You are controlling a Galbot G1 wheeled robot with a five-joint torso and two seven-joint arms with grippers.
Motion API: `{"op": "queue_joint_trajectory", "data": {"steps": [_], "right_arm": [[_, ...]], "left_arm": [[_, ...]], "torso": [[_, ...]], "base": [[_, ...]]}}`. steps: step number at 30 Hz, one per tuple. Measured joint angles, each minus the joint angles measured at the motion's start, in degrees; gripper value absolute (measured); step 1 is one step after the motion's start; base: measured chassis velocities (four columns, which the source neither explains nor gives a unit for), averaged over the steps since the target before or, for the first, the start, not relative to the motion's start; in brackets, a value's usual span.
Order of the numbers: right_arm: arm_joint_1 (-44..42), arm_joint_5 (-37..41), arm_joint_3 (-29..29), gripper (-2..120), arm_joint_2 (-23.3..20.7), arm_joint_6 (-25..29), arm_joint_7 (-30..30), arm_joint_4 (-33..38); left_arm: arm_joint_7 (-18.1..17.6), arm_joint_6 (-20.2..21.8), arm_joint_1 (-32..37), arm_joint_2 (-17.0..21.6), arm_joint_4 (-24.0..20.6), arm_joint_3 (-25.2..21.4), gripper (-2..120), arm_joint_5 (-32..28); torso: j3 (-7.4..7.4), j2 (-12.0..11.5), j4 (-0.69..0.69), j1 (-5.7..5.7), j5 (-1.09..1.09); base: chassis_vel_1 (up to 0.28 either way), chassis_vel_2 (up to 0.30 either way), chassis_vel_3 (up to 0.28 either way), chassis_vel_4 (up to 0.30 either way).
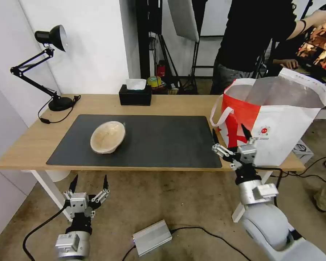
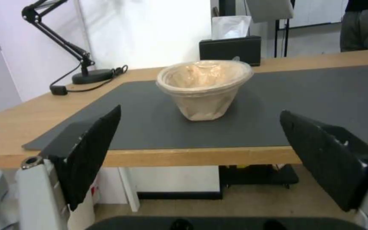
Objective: Pick up the trash from the table and place it into the takeout bag.
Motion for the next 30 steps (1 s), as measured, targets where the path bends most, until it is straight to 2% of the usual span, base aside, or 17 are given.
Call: {"op": "queue_joint_trajectory", "data": {"steps": [6, 10, 14, 20, 30], "right_arm": [[-6.85, -3.25, 5.62, 98, 3.11, -0.34, -0.23, 1.71], [-11.23, -3.68, 9.91, 96, 4.29, 0.76, -3.22, 1.74], [-14.11, -3.27, 11.11, 94, 4.68, 1.51, -4.65, 1.52], [-17.70, -3.19, 9.79, 93, 5.56, 1.73, -5.03, 1.90], [-19.75, -4.86, 2.13, 91, 6.06, 1.69, -2.98, 1.99]], "left_arm": [[0.01, -0.04, -0.07, 0.14, 0.09, 0.05, 100, 0.01], [0.01, -0.10, -0.15, 0.41, 0.23, 0.08, 100, -0.02], [0.01, -0.25, -0.14, 0.57, 0.28, 0.07, 100, -0.06], [0.01, -0.49, -0.12, 0.93, 0.27, -0.02, 100, -0.32], [-0.03, -0.64, 0.00, 1.27, 0.25, -0.18, 100, -0.53]], "torso": [[0.00, 0.00, -0.01, 0.00, 0.01], [0.00, 0.00, -0.01, 0.00, 0.01], [0.00, 0.00, 0.00, 0.00, 0.01], [0.00, 0.00, 0.00, 0.00, 0.01], [0.00, 0.00, 0.00, 0.00, 0.00]], "base": [[0.000, 0.000, 0.000, 0.000], [0.000, 0.000, 0.000, 0.000], [0.000, 0.000, 0.000, 0.000], [0.000, 0.000, 0.000, 0.000], [0.000, 0.000, 0.000, 0.000]]}}
